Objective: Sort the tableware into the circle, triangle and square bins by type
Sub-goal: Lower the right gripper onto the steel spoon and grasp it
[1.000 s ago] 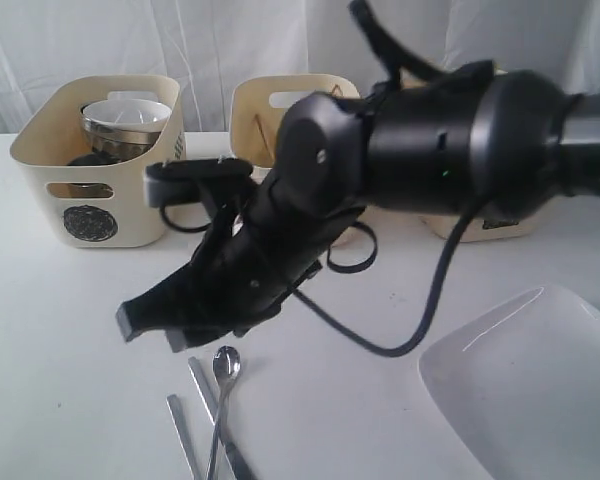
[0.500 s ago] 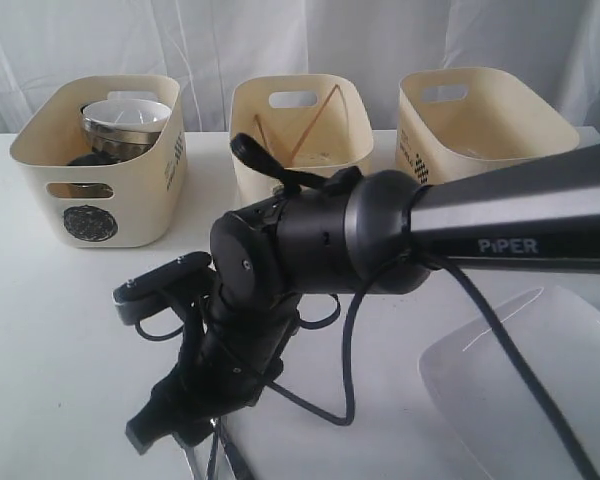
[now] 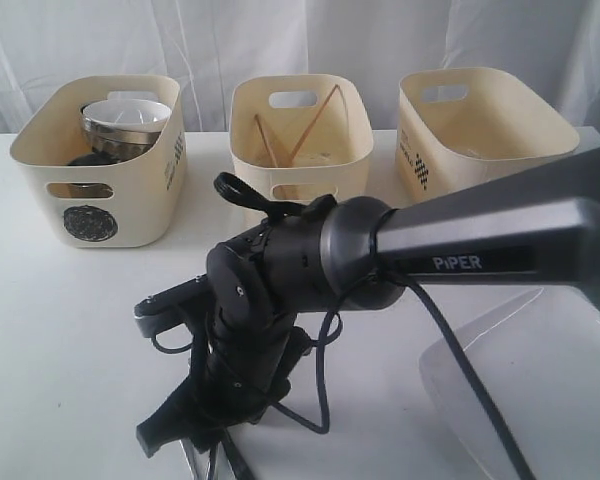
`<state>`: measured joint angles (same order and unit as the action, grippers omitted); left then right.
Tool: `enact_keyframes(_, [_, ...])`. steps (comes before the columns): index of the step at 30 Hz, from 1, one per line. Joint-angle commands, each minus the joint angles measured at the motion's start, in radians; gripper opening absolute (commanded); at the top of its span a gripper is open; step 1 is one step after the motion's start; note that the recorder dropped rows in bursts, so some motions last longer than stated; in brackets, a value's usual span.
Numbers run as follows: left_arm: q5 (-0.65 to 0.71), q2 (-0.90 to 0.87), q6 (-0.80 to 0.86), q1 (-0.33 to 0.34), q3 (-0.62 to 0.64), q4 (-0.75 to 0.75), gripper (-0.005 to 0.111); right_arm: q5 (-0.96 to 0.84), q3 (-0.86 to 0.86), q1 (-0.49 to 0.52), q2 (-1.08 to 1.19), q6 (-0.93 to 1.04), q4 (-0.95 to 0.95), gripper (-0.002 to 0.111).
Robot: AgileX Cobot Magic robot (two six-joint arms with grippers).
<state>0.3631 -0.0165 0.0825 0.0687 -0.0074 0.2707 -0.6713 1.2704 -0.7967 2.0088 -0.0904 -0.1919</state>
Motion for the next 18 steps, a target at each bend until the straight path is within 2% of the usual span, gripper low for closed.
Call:
enact_keyframes(1, [0.042,0.005,-0.005,0.001,0.007,0.010,0.000,0.016,-0.006,-0.001,0.019,-0.021,0.009,0.047])
enact_keyframes(4, [0.042,0.005,-0.005,0.001,0.007,0.010,0.000,0.014,-0.006,-0.001,0.022,-0.021,0.009,0.043])
enact_keyframes(10, [0.042,0.005,-0.005,0.001,0.007,0.010,0.000,0.037,-0.006,-0.001,0.022,-0.024,0.044,0.027])
enact_keyframes(18, [0.042,0.005,-0.005,0.001,0.007,0.010,0.000,0.121,-0.006,0.001,0.022,-0.247,0.330,0.013])
